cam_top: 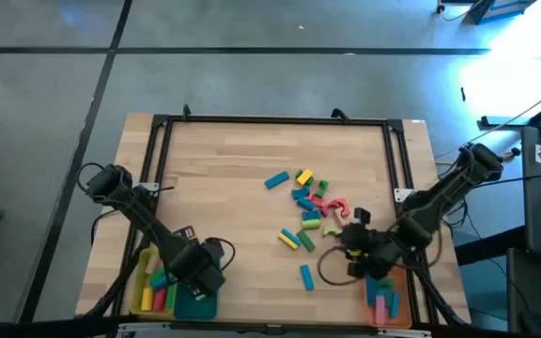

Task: Sort blocks by size
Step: Put the light green cylindrical block into the yellow bin

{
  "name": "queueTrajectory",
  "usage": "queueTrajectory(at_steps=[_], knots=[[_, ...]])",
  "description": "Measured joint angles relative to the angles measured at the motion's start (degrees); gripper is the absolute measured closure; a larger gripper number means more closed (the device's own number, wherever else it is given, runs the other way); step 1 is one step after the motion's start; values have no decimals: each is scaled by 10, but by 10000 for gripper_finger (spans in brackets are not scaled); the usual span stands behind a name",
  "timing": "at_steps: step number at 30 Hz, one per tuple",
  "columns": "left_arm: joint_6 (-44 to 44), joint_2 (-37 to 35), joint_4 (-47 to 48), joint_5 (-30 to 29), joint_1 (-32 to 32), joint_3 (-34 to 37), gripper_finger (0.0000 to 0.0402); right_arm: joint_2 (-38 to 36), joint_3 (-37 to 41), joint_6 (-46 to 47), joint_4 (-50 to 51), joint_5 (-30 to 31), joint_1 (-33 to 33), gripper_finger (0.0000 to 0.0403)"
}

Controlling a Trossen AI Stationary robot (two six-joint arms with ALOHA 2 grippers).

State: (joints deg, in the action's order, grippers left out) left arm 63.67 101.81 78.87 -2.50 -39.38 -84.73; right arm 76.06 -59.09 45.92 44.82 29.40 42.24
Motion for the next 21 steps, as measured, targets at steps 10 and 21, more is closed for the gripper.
queueTrajectory(at_steps=[10,21], knots=[[-43,-58,-3,-139,20,0,192,60,0,-121,-18,-46,-107,260],[-124,-64,-2,-273,31,-1,192,118,0,-147,-20,-46,-174,260]])
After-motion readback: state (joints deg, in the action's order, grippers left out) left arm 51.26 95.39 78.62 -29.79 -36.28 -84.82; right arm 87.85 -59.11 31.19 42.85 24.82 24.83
